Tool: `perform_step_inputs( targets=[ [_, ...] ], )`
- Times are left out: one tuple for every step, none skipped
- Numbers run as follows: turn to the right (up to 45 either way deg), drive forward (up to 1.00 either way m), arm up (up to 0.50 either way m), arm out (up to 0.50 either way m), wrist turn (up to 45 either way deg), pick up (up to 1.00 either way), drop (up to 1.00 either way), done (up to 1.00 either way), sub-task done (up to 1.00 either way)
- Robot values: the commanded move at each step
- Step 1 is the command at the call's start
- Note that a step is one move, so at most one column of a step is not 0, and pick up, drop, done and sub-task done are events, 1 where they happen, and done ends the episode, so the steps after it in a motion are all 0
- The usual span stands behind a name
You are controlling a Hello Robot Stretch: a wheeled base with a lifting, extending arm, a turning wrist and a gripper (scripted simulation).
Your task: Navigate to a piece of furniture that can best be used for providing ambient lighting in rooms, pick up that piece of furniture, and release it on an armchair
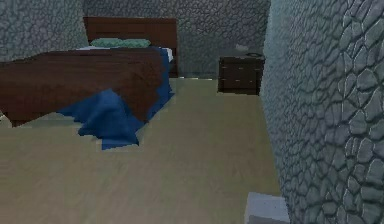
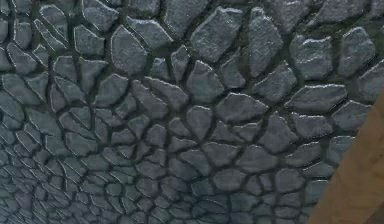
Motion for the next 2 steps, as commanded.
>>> perform_step_inputs(
  targets=[
    [0.0,0.75,0.00,0.00,0.0,0.00,0.00,0.00,0.00],
    [9.0,0.00,0.00,0.00,0.0,0.00,0.00,0.00,0.00]
  ],
)
